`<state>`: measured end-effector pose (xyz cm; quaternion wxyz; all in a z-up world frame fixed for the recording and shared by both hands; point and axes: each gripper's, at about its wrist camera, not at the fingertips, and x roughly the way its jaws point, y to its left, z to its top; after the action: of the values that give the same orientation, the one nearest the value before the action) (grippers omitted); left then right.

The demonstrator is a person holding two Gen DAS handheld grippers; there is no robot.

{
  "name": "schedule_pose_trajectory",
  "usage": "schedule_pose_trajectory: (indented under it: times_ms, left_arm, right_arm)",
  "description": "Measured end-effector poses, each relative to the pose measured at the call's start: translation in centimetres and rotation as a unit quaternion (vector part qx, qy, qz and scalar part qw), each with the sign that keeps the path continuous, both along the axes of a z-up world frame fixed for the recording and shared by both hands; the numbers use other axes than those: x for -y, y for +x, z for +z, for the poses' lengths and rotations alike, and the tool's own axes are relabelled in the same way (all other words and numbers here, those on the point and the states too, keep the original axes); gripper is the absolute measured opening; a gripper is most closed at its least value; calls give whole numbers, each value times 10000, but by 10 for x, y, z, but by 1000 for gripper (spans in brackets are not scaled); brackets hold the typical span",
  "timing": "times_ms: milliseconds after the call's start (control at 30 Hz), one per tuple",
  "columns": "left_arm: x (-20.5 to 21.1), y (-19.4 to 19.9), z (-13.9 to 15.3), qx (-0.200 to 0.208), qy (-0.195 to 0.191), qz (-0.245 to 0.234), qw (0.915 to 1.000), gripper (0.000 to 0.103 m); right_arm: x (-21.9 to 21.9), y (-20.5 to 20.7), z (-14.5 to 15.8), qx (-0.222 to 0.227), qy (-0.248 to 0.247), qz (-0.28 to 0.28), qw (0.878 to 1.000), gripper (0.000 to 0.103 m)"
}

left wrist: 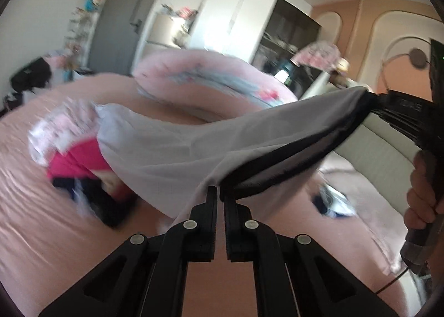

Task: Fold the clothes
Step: 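Lift the white shirt off the pile with both grippers and spread it on the bed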

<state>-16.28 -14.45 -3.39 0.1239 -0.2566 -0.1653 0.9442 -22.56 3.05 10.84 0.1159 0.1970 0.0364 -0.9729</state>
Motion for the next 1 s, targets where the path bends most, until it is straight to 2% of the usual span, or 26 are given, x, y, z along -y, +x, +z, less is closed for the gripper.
schedule_pose_trajectory:
  times_ms: [67, 133, 200, 267, 333, 400, 433, 467, 533, 633, 800, 867, 967, 1000]
  left_arm:
    - [-24, 14, -3, 177, 139, -265, 9994, 3]
    - [-46, 24, -6, 286, 52, -343, 9990, 3]
    - [-60, 30, -13, 498, 176, -557, 9970, 4]
    - [-77, 35, -21, 719, 298, -828, 9935, 4]
    - [-100, 38, -25, 969, 176, -1285, 9868, 6]
    - [-125, 47, -30, 1128, 93, -1741, 9782, 13]
    - [-134, 51, -31, 1192, 90, -1893, 9746, 25]
    - [-142, 54, -34, 1245, 127, -1976, 9723, 41]
    - [-151, 63, -39, 1291, 282, -1987, 9711, 49]
    - [-160, 73, -43, 1372, 308, -1946, 9707, 49]
    - [-181, 80, -54, 1618, 165, -2348, 9583, 49]
    - [-197, 79, -66, 1835, -113, -2355, 9543, 49]
    - [-206, 90, -76, 1982, -93, -2549, 9464, 49]
    - [-207, 92, -77, 2002, 76, -2647, 9433, 49]
  right_arm:
    - [-27, 29, -1, 110, 159, -202, 9996, 1]
    - [-48, 53, -6, 228, 361, -397, 9983, 1]
    - [-67, 74, -13, 422, 413, -504, 9970, 1]
    - [-92, 96, -21, 721, 223, -486, 9960, 1]
    - [-118, 113, -26, 980, -81, -448, 9941, 1]
    - [-138, 126, -33, 1125, -299, -429, 9923, 1]
    - [-145, 130, -38, 1183, -368, -439, 9913, 1]
    - [-149, 133, -45, 1256, -404, -470, 9901, 1]
    - [-158, 140, -60, 1401, -475, -532, 9876, 1]
    - [-171, 145, -85, 1659, -595, -638, 9823, 1]
    - [-181, 146, -126, 2117, -706, -727, 9721, 2]
    - [-185, 147, -129, 2160, -841, -716, 9701, 2]
    - [-192, 150, -126, 2118, -1030, -671, 9696, 2]
    - [-194, 152, -124, 2080, -1043, -672, 9702, 2]
